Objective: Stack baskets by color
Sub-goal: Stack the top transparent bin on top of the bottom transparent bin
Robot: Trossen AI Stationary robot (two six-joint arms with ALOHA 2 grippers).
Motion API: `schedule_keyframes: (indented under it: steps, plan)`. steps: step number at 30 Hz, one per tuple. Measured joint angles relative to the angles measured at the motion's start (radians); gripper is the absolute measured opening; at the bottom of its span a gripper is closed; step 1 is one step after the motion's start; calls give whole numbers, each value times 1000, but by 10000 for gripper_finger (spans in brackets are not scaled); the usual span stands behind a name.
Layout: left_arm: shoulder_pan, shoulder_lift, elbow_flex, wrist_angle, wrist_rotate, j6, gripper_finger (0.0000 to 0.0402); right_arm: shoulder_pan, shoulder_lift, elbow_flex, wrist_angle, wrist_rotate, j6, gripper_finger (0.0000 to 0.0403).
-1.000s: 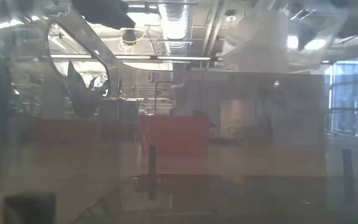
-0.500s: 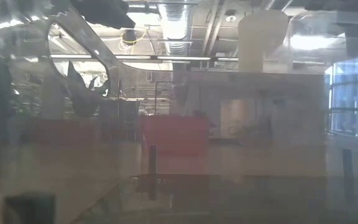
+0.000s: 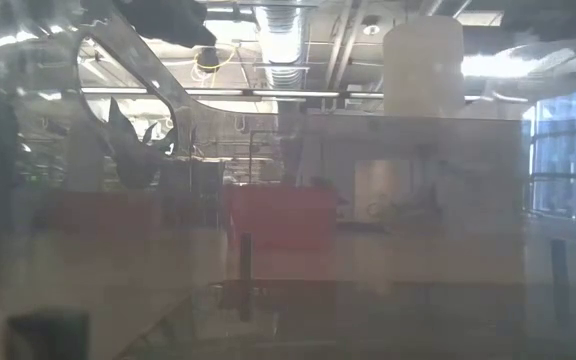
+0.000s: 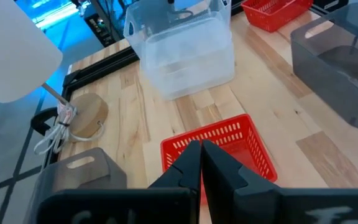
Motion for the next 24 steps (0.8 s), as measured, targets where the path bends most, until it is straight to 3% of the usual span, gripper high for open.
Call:
schedule_keyframes:
  steps: [14, 24]
  plan:
    - [0, 0, 0, 2, 1, -32, 0, -54, 15, 0, -88, -36, -115, 6]
    - [0, 0, 0, 7, 1, -35, 0, -69, 103, 0, -97, -35, -287, 66]
